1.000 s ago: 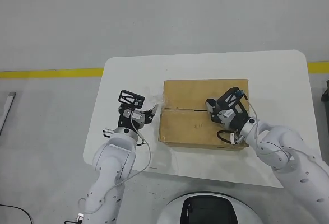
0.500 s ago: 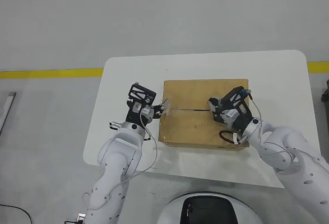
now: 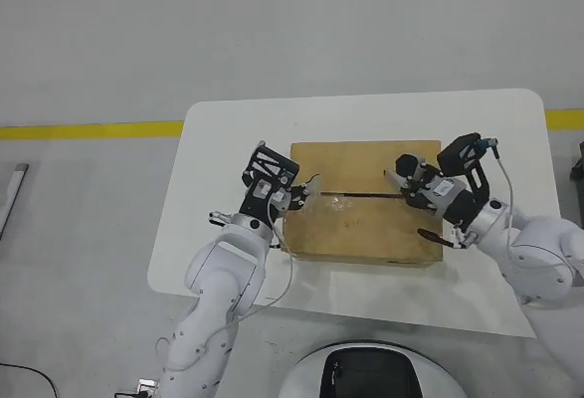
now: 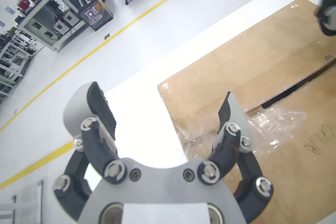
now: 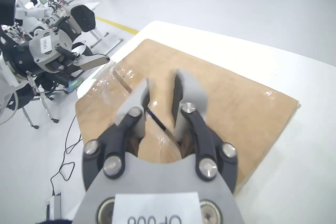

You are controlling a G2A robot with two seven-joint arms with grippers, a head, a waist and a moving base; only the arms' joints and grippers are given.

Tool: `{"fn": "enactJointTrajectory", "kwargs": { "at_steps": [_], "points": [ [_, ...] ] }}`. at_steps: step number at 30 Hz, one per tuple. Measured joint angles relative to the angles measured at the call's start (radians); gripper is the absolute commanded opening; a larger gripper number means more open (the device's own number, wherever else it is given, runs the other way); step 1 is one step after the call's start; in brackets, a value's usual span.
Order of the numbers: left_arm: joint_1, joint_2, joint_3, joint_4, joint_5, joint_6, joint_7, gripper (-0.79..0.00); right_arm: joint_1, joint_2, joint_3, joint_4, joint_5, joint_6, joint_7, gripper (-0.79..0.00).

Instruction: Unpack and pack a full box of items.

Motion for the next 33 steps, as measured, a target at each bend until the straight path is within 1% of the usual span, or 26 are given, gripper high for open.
{"fn": "enactJointTrajectory", "kwargs": {
  "at_steps": [4,8,10,12,14,15,19,23,27,30,32,33],
  "points": [
    [0.006,0.002,-0.024,-0.019,0.017,0.014,-0.008,0.000,-0.006,0.015,0.025,-0.028,-0.088,-0.158,0.065,-0.406],
    [0.025,0.005,-0.055,-0.048,0.039,0.026,-0.024,0.000,-0.001,0.024,0.004,-0.046,-0.154,-0.294,0.100,-0.397],
    [0.036,0.007,-0.071,-0.063,0.049,0.028,-0.036,0.000,0.007,0.026,-0.018,-0.052,-0.173,-0.328,0.109,-0.376],
    [0.051,0.009,-0.090,-0.080,0.065,0.026,-0.050,0.000,0.022,0.026,-0.048,-0.054,-0.197,-0.349,0.123,-0.299],
    [0.066,0.012,-0.108,-0.097,0.071,0.025,-0.066,0.000,0.041,0.025,-0.085,-0.049,-0.220,-0.361,0.137,-0.246],
    [0.072,0.012,-0.115,-0.104,0.072,0.024,-0.071,0.000,0.050,0.023,-0.100,-0.042,-0.222,-0.358,0.137,-0.256],
    [0.099,0.015,-0.139,-0.128,0.080,0.019,-0.091,0.000,0.104,0.015,-0.167,0.006,-0.227,-0.321,0.150,-0.382],
    [0.123,0.016,-0.150,-0.145,0.085,0.020,-0.100,0.000,0.169,0.004,-0.232,0.057,-0.237,-0.284,0.154,-0.413],
    [0.137,0.017,-0.152,-0.156,0.094,0.017,-0.104,0.000,0.211,-0.004,-0.266,0.090,-0.206,-0.244,0.155,-0.496],
    [0.142,0.017,-0.151,-0.160,0.096,0.021,-0.105,0.000,0.241,-0.008,-0.289,0.118,-0.197,-0.222,0.186,-0.545],
    [0.145,0.016,-0.151,-0.162,0.097,0.022,-0.106,0.000,0.263,-0.011,-0.302,0.133,-0.201,-0.210,0.208,-0.720],
    [0.145,0.016,-0.151,-0.163,0.098,0.023,-0.106,0.000,0.269,-0.012,-0.305,0.138,-0.195,-0.204,0.209,-0.785]
  ]
}}
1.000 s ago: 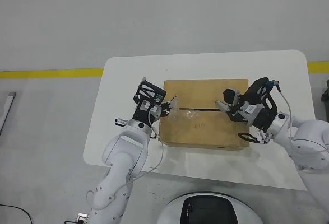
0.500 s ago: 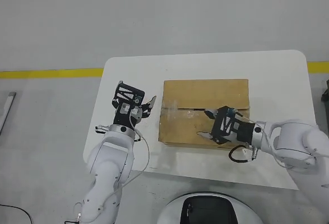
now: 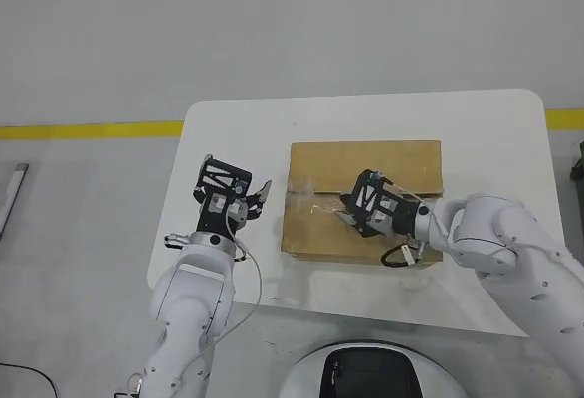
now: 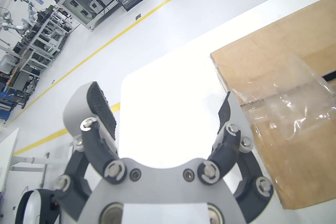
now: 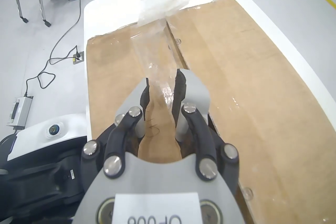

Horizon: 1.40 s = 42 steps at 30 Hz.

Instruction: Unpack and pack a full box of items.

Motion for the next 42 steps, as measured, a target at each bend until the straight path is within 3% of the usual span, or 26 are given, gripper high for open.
{"fn": "enactJointTrajectory", "kwargs": {
  "at_steps": [7,15,26,42],
  "points": [
    [0.002,-0.002,0.002,-0.002,0.000,0.006,-0.003,0.000,0.005,0.003,0.019,-0.010,0.032,0.012,0.019,-0.785],
    [-0.009,-0.005,0.015,0.005,-0.004,0.000,-0.008,0.000,-0.046,0.026,0.122,-0.081,0.078,0.004,0.078,-0.785],
    [-0.036,-0.012,0.069,0.018,-0.011,-0.016,-0.013,0.000,-0.111,0.052,0.250,-0.169,0.115,0.003,0.131,-0.785],
    [-0.055,-0.023,0.124,0.025,-0.020,-0.023,-0.022,0.000,-0.147,0.080,0.351,-0.214,0.146,-0.008,0.179,-0.785]
  ]
}}
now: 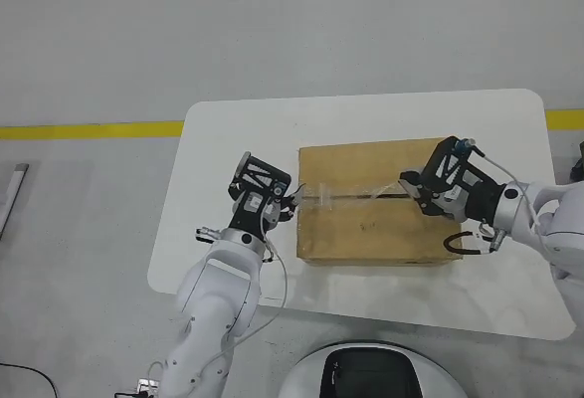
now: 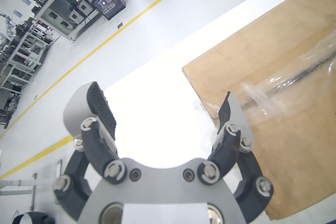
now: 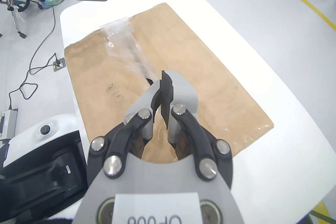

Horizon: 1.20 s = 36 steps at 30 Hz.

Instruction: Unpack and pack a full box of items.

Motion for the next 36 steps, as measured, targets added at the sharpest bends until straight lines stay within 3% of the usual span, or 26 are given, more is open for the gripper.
{"fn": "enactJointTrajectory", "kwargs": {
  "at_steps": [4,11,16,26,36],
  "points": [
    [0.006,-0.001,-0.009,-0.025,-0.058,-0.029,-0.027,0.000,-0.003,0.003,-0.005,0.004,0.001,0.002,-0.005,-0.785],
    [0.065,0.013,-0.087,-0.124,-0.224,-0.198,-0.120,0.000,-0.002,0.009,-0.012,0.014,-0.002,0.008,-0.017,-0.785],
    [0.100,0.023,-0.104,-0.115,-0.245,-0.277,-0.200,0.000,0.001,0.012,-0.019,0.017,0.001,0.012,-0.023,-0.785],
    [0.039,0.014,-0.014,0.005,-0.194,-0.185,-0.249,0.000,0.003,0.022,-0.018,0.006,0.005,0.013,-0.013,-0.785],
    [0.024,0.015,-0.019,0.033,-0.180,-0.147,-0.256,0.000,-0.013,0.035,0.005,0.005,0.006,-0.001,0.008,-0.785]
  ]
}}
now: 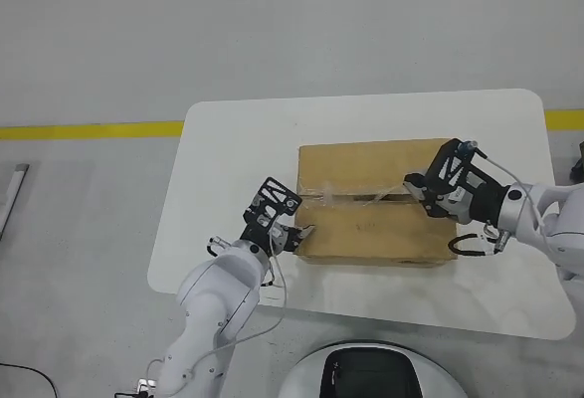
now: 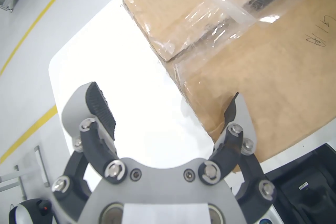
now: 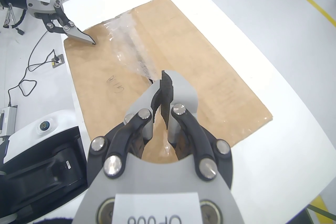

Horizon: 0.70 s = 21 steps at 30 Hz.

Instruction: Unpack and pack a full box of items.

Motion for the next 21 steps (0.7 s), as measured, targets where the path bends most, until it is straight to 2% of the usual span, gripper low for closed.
{"fn": "enactJointTrajectory", "kwargs": {
  "at_steps": [21],
  "points": [
    [0.007,0.006,-0.016,-0.002,0.005,0.013,0.026,0.000,-0.050,0.033,0.077,-0.011,0.018,-0.055,0.046,-0.785]
  ]
}}
